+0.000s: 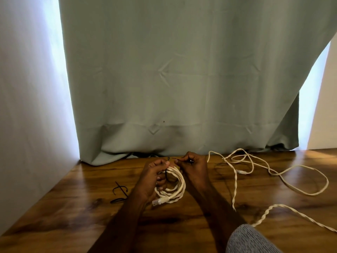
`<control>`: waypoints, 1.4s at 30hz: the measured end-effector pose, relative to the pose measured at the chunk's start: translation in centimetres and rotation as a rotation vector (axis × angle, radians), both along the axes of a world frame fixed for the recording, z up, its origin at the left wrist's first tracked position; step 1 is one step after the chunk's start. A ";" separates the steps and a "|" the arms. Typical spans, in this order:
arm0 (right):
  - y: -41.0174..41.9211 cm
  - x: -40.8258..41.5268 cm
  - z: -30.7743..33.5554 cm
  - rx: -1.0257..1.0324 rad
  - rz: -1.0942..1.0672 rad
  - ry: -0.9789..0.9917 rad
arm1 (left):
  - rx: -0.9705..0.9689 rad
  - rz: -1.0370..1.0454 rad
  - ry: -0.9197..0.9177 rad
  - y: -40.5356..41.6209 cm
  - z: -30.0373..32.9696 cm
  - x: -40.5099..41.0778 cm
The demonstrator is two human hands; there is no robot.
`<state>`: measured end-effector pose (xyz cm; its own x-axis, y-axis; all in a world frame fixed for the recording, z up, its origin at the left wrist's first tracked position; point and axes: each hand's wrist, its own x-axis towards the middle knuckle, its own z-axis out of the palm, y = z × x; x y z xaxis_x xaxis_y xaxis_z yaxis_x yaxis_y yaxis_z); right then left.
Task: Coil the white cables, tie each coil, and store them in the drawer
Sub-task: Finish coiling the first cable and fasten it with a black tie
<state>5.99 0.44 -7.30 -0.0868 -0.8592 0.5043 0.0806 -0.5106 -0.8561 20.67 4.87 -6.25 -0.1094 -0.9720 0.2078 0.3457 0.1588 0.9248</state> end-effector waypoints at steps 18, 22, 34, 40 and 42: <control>4.8 1.7 7.0 -0.177 0.103 -0.144 | -0.014 0.217 -0.135 0.0 0.5 -1.5; 4.5 0.3 7.1 -0.120 0.088 -0.309 | -0.007 0.192 0.008 0.3 0.6 -0.7; 5.0 1.0 7.1 -0.120 0.174 -0.274 | 0.045 0.366 0.062 -1.2 -0.4 -0.6; 5.4 2.1 7.0 -0.212 0.197 -0.055 | 0.072 0.338 -0.061 -0.6 -0.3 -2.3; 5.6 1.9 7.1 -0.197 0.218 -0.075 | 0.129 0.293 0.074 -0.9 -0.5 -2.1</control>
<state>7.92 6.00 -0.22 0.0452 -0.7478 0.6624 0.2658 -0.6302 -0.7296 18.62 3.98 -6.80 0.1892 -0.9789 0.0775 0.3696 0.1441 0.9180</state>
